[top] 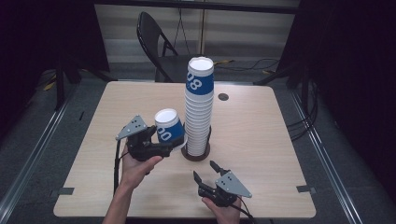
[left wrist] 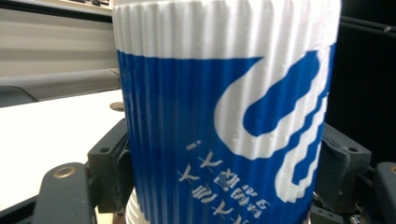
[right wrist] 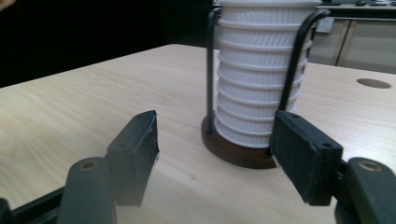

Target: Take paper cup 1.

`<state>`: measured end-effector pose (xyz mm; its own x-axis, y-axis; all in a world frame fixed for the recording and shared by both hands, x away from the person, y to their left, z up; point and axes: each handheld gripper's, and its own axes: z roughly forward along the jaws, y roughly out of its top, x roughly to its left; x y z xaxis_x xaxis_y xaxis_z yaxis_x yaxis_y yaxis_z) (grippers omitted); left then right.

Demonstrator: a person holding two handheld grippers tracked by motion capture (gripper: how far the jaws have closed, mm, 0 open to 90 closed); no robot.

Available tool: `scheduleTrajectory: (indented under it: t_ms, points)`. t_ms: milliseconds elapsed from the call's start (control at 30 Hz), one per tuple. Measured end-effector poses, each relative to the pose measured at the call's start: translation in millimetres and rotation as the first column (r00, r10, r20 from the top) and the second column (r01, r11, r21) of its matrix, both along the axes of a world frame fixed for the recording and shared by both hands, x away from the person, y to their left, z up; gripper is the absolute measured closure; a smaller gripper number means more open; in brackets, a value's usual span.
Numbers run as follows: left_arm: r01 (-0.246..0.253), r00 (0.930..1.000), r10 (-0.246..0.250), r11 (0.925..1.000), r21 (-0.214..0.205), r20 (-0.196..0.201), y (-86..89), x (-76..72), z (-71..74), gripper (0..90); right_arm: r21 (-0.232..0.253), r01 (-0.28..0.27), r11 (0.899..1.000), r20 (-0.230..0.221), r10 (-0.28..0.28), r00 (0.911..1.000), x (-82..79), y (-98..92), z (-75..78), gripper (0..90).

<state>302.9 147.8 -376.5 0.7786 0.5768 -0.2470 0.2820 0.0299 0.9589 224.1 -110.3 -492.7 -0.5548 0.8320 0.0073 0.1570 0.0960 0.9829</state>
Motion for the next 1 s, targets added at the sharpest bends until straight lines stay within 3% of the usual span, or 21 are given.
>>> scheduleTrajectory:
  t_ms: [267,433,567,700,800,1000]
  points:
    - [0.010,0.9980,-0.010,0.9999,-0.008,-0.062,-5.5,-10.4,-23.4,21.5,0.022,-0.062,0.998,0.022,0.061,0.9979,-3.8,7.9,-0.3,37.2]
    - [0.025,0.9963,-0.025,0.9997,-0.004,-0.082,-8.3,-16.4,-29.4,21.5,0.040,-0.090,0.995,0.037,0.088,0.9954,-4.7,11.5,-0.8,37.6]
    - [0.001,0.9946,-0.003,0.9998,-0.018,-0.104,-9.7,-17.4,-35.4,21.4,0.045,-0.101,0.994,0.055,0.098,0.9937,-6.1,13.9,-1.2,38.3]
    - [0.022,0.9867,-0.030,0.9983,-0.054,-0.160,-13.4,-17.7,-46.7,21.5,0.054,-0.107,0.993,0.091,0.102,0.9906,-7.9,15.1,-1.0,38.7]
    - [0.039,0.9840,-0.047,0.9980,-0.051,-0.172,-15.5,-18.1,-50.1,21.5,0.057,-0.116,0.992,0.113,0.109,0.9876,-8.5,15.8,-0.9,38.7]
    - [0.060,0.9707,-0.084,0.9918,-0.113,-0.225,-18.5,-21.8,-59.0,21.4,0.076,-0.123,0.990,0.163,0.109,0.9806,-10.4,17.8,-0.7,40.1]
